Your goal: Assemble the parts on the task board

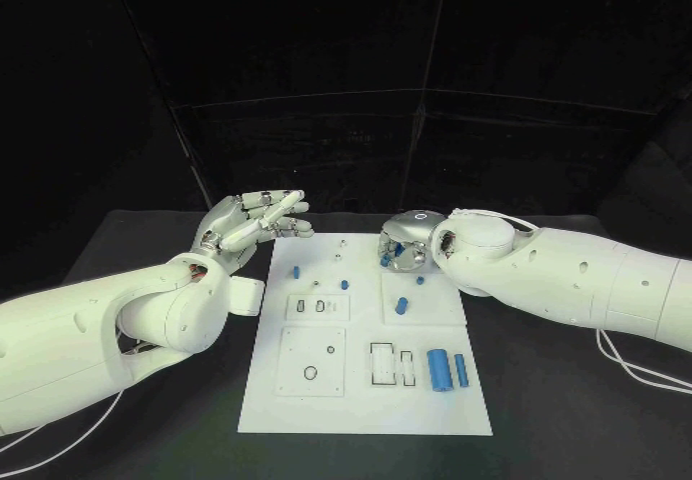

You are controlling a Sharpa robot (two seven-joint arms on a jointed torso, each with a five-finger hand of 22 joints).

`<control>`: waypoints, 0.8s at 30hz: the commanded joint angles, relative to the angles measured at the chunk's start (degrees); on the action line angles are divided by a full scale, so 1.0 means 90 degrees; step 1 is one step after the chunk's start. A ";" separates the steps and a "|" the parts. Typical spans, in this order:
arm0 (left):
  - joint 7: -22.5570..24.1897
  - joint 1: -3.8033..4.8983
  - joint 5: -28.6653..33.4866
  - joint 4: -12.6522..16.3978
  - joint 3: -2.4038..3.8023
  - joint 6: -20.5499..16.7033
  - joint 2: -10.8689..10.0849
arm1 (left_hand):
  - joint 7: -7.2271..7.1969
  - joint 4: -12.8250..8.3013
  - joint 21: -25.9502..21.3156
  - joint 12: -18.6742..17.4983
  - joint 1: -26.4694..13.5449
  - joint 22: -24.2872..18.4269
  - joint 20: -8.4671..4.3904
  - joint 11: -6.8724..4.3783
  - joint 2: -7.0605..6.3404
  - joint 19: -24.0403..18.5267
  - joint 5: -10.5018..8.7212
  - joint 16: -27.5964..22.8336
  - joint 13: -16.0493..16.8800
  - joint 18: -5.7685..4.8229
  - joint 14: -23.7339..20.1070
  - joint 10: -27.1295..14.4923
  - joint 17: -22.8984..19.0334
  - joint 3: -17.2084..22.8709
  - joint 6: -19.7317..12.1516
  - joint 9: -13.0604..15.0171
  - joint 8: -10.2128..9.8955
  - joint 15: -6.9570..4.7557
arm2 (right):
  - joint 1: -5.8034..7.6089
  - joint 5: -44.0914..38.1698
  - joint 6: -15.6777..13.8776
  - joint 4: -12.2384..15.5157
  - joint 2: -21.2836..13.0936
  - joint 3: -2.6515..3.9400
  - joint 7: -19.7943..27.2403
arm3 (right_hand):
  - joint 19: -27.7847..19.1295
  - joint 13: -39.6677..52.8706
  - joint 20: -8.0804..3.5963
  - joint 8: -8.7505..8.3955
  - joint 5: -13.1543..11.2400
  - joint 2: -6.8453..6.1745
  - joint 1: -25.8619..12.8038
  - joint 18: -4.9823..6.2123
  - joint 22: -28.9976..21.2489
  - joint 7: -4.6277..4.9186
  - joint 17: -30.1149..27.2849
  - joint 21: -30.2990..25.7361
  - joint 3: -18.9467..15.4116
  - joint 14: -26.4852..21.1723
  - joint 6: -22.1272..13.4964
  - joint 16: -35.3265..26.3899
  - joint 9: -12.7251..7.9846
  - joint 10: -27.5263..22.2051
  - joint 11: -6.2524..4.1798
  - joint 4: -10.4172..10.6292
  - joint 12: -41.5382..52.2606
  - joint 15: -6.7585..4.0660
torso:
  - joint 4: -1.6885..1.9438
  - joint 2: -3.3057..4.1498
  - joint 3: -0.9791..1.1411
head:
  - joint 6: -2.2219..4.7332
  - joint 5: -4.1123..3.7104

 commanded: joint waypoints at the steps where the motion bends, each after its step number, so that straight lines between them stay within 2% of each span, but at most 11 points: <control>1: 0.0024 0.0010 -0.0042 0.0003 0.0006 0.0085 0.0011 | 0.0095 -0.0049 0.0028 -0.0044 0.0045 0.0006 -0.0001 0.0037 0.0005 0.0032 0.0033 -0.0040 -0.0008 0.0024 0.0043 0.0005 0.0013 0.0002 0.0026 -0.0011 -0.0031 0.0015 | 0.0006 0.0052 -0.0035 -0.0009 0.0011 0.0002 0.0103 | 0.0084 -0.0002 -0.0002 0.0053 -0.0030 0.0066 -0.0043 -0.0048 0.0081 -0.0012 0.0026 0.0072 0.0103 0.0286 0.0119 0.0049 0.0029 0.0129 -0.0015 0.0035 0.0028 0.0005 | 0.0003 0.0006 0.0000 | -0.0017 -0.0008; 6: 0.0013 0.0010 -0.0042 -0.0007 0.0006 0.0091 0.0015 | 0.0095 -0.0049 0.0028 -0.0044 0.0045 0.0006 -0.0001 0.0037 0.0005 0.0032 0.0033 -0.0040 -0.0008 0.0024 0.0043 0.0005 0.0013 0.0002 0.0026 -0.0011 -0.0031 0.0015 | 0.0003 0.0148 -0.0344 -0.0009 -0.0002 0.0002 0.0160 | 0.0138 0.0031 -0.0041 0.0146 -0.0181 0.0197 -0.0030 -0.0062 0.0198 -0.0073 0.0101 0.0173 0.0315 0.0297 0.0365 0.0116 0.0074 0.0394 -0.0089 0.0158 0.0086 -0.0049 | 0.0001 -0.0004 -0.0005 | -0.0032 -0.0010; 14: -0.0004 0.0010 -0.0042 -0.0027 0.0006 0.0101 0.0012 | 0.0099 -0.0054 0.0030 -0.0060 0.0050 0.0005 -0.0002 0.0040 0.0014 0.0035 0.0034 -0.0044 -0.0009 0.0023 0.0047 -0.0003 0.0021 0.0003 0.0020 -0.0015 -0.0042 0.0017 | 0.0002 0.0394 -0.0778 0.0105 -0.0082 0.0003 0.0193 | 0.0167 0.0064 -0.0082 0.0215 -0.0257 0.0166 -0.0059 -0.0073 0.0263 -0.0122 0.0152 0.0234 0.0433 0.0303 0.0535 0.0166 0.0117 0.0591 -0.0147 0.0265 0.0107 -0.0091 | -0.0003 -0.0007 -0.0007 | -0.0019 -0.0005; 24: -0.0020 0.0010 -0.0042 -0.0033 0.0006 0.0102 -0.0007 | 0.0103 -0.0074 0.0033 -0.0083 0.0074 0.0004 -0.0002 0.0044 0.0029 0.0037 0.0034 -0.0053 -0.0008 0.0021 0.0050 -0.0011 0.0035 0.0011 0.0015 -0.0021 -0.0059 0.0019 | 0.0006 0.0615 -0.1163 0.0262 -0.0129 0.0008 0.0010 | 0.0174 0.0080 -0.0102 0.0241 -0.0259 0.0130 -0.0094 -0.0077 0.0281 -0.0154 0.0164 0.0253 0.0473 0.0303 0.0602 0.0183 0.0141 0.0676 -0.0175 0.0345 0.0102 -0.0113 | 0.0005 0.0002 -0.0005 | 0.0044 0.0012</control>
